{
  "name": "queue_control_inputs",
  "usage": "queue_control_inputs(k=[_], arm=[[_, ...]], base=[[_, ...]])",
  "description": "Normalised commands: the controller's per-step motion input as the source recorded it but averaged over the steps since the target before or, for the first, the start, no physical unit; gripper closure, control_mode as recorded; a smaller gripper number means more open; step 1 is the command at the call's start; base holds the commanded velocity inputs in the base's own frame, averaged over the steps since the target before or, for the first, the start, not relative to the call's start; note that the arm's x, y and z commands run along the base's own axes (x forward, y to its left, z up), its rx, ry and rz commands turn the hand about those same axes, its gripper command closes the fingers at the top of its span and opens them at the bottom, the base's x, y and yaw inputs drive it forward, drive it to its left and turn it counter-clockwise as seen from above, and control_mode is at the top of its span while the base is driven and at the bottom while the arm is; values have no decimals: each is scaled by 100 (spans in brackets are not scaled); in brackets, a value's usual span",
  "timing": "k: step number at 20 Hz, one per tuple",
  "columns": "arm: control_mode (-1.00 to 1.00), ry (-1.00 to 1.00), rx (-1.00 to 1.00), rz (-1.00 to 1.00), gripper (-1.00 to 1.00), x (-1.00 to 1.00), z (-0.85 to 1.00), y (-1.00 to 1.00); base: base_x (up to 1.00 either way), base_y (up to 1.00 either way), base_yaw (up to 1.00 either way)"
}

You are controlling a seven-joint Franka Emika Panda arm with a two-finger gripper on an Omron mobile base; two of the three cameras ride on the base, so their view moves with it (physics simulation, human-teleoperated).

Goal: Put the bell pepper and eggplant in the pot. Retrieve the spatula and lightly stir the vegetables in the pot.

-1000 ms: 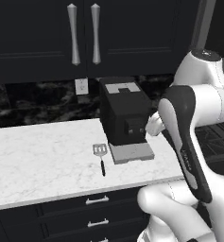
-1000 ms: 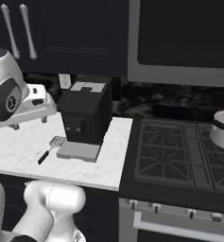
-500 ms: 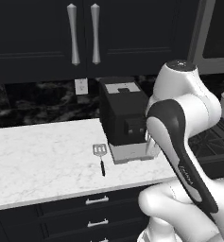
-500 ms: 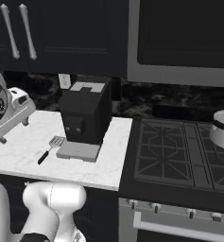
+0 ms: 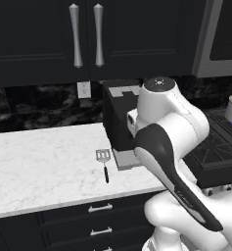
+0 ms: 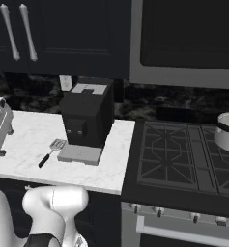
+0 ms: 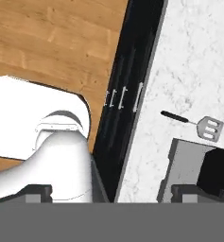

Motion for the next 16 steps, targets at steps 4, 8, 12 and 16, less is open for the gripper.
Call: queue_control_inputs(k=[4,8,12,16], arm=[[-100,0,-21,72,-100,33,-32,0],[-100,0,-14,52,-100,51,-35,0],[-100,0,-15,44,-100,46,-46,12],[-100,0,-17,35,-100,12,-54,33]], base=[[0,0,0],[0,0,0],[0,0,0],[0,0,0]])
